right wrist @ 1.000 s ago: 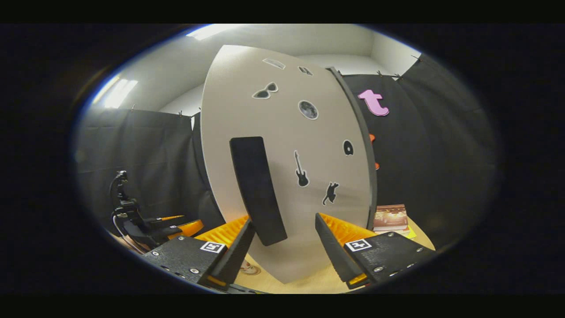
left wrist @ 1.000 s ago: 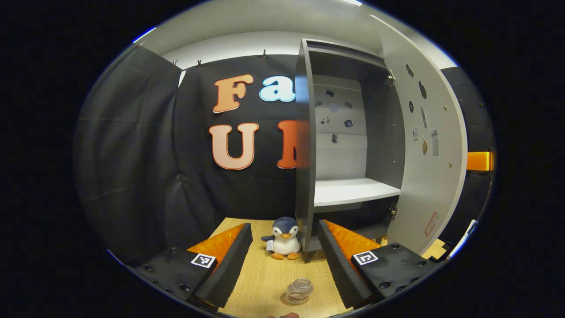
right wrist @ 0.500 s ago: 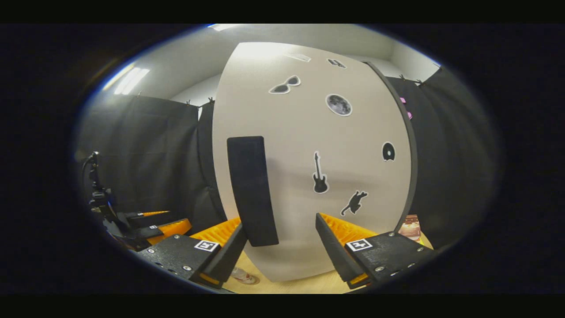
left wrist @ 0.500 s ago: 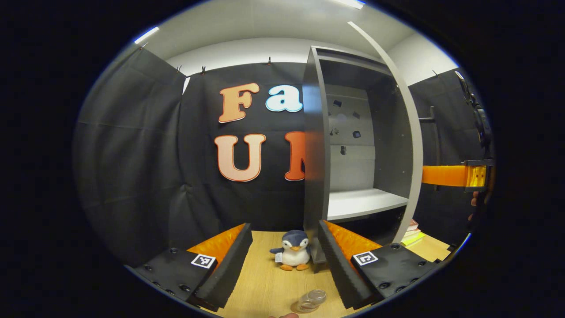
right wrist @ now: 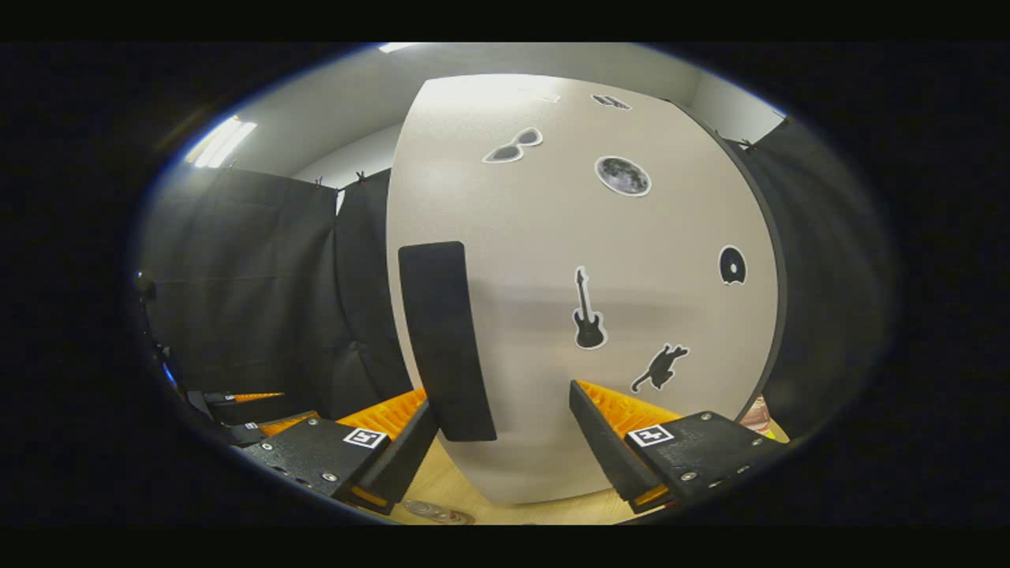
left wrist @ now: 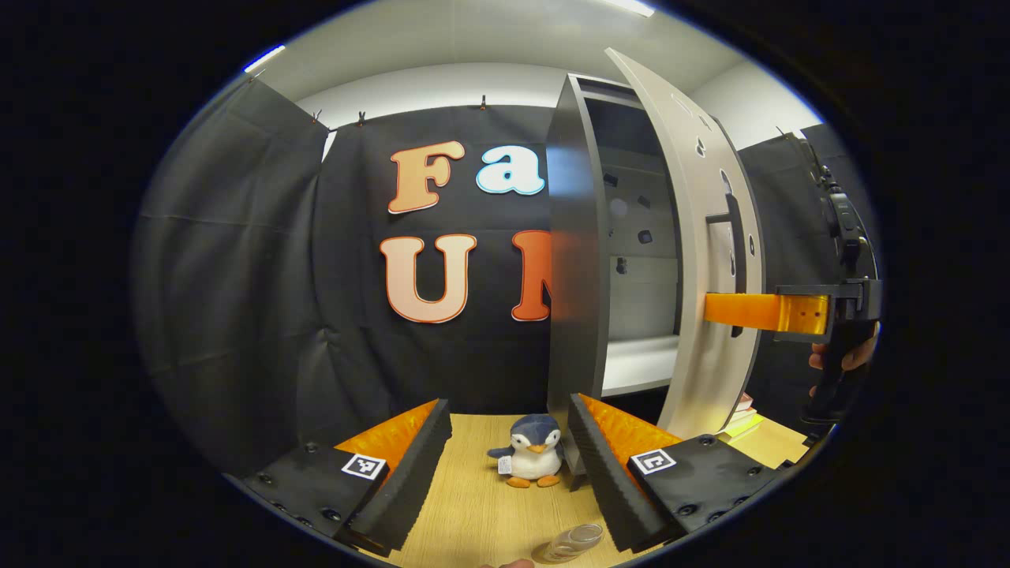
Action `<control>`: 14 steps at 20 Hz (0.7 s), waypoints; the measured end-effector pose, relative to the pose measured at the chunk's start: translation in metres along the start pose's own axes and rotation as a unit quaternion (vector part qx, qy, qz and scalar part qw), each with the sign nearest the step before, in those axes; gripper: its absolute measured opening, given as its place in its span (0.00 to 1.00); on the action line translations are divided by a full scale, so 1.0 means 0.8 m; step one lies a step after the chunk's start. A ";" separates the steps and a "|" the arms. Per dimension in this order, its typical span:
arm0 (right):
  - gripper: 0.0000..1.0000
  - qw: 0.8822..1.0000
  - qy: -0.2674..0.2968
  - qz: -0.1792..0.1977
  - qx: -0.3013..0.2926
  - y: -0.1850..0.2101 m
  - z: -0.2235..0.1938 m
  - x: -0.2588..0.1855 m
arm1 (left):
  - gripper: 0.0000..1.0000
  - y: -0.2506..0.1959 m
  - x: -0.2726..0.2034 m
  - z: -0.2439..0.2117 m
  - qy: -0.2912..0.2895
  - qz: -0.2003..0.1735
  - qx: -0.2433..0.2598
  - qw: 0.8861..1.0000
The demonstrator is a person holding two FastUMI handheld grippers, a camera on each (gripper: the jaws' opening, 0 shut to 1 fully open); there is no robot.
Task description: Open the cabinet door with the right hand, grasp the bottle in the cabinet with the left hand and place it on the coaster, then close the cabinet door with the right hand.
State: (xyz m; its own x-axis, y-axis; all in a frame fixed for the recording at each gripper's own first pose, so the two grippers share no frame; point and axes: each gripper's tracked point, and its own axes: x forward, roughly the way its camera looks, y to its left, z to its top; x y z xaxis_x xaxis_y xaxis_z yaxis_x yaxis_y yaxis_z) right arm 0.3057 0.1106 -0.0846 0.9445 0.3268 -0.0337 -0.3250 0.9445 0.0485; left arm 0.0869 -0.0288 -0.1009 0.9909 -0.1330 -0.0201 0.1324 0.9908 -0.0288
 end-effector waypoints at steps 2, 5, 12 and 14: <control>0.95 1.000 0.003 -0.003 0.015 0.002 -0.002 0.004 | 0.97 0.003 0.012 -0.002 0.003 -0.005 -0.004 1.000; 0.95 1.000 -0.006 -0.027 -0.002 0.001 -0.001 0.010 | 0.97 0.003 0.026 -0.007 0.008 -0.005 -0.013 1.000; 0.99 0.997 -0.019 -0.064 -0.033 0.000 0.000 0.021 | 0.97 0.006 0.045 -0.004 0.007 -0.001 -0.013 1.000; 0.96 0.996 -0.018 -0.074 -0.039 0.000 -0.001 0.022 | 0.97 0.005 0.047 0.000 0.004 0.001 -0.013 1.000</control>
State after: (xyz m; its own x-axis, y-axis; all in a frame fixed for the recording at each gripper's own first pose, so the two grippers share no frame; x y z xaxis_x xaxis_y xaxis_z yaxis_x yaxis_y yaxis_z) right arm 0.3224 0.1161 -0.0864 0.9829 0.1841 0.0016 -0.1839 0.9824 -0.0323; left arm 0.1245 -0.0296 -0.1020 0.9909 -0.1316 -0.0285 0.1299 0.9900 -0.0544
